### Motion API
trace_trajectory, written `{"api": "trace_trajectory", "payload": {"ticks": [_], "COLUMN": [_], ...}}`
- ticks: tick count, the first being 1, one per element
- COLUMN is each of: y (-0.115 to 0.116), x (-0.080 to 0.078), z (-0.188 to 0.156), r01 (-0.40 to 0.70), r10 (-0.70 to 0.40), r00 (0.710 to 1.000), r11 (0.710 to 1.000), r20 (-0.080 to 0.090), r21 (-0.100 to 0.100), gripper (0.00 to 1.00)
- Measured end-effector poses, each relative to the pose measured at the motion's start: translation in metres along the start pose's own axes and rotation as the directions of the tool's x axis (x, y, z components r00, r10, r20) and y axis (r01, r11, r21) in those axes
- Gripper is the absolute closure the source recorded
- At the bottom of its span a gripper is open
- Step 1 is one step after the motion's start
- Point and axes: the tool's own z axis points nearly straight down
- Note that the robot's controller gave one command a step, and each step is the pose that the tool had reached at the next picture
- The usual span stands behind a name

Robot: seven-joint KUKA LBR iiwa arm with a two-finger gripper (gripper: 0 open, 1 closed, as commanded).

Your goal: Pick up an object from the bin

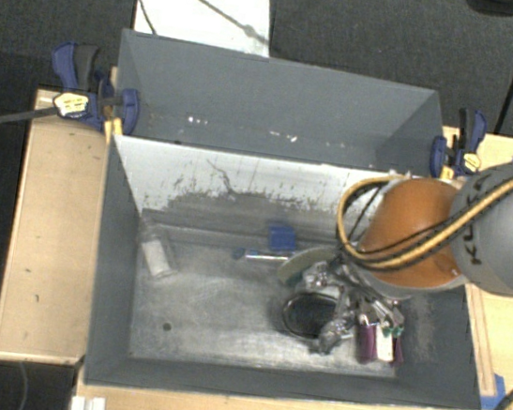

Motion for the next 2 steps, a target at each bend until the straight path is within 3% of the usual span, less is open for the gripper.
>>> {"api": "trace_trajectory", "payload": {"ticks": [1, 2], "y": [-0.003, -0.032], "x": [-0.001, 0.001], "z": [-0.002, -0.205], "r01": [0.001, 0.241], "r10": [-0.001, -0.241], "r00": [1.0, 0.971], "r11": [1.0, 0.971], "r20": [0.004, 0.006], "r21": [0.004, 0.008], "gripper": [1.0, 1.0]}}
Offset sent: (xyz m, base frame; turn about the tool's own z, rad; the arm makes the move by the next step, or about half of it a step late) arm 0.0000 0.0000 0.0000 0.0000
